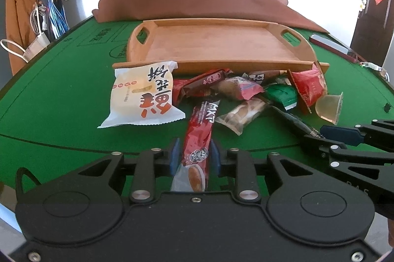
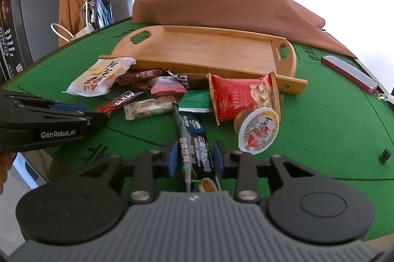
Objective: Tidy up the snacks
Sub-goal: 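Grasp the red coffee stick with the left tool while the right tool grasps the dark coffee stick, then carry both coffee sticks onto the bamboo tray and open both tools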
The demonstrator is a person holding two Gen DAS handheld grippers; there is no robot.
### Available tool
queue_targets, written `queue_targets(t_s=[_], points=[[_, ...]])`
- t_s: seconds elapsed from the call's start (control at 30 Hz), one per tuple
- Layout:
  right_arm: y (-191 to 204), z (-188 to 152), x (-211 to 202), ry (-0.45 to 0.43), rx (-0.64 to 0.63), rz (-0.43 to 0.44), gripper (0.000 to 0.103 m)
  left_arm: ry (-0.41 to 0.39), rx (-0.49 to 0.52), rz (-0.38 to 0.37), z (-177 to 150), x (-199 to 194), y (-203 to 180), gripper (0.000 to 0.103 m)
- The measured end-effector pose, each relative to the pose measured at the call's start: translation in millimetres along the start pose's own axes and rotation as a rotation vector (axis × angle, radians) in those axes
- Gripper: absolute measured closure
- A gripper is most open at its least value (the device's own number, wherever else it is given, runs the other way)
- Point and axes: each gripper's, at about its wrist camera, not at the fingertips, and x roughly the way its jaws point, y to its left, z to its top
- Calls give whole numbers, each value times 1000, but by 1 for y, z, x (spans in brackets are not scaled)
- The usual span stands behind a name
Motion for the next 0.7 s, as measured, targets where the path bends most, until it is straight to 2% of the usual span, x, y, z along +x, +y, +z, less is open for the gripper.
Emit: queue_targets(t_s=[0.27, 0.3, 0.33, 0.57, 0.7], points=[[0, 2, 8, -6, 2, -5, 56, 16, -2, -2, 3, 9, 0, 76], [1, 2, 9, -8, -4, -10, 63, 14, 4, -2, 3, 10, -1, 78], [2, 2, 9, -11, -6, -15, 64, 13, 12, -1, 3, 10, -2, 79], [7, 3, -1, -14, 3, 18, 66, 1, 2, -31, 4, 0, -3, 84], [9, 9, -15, -48, 3, 30, 80, -26, 2, -41, 7, -12, -4, 84]])
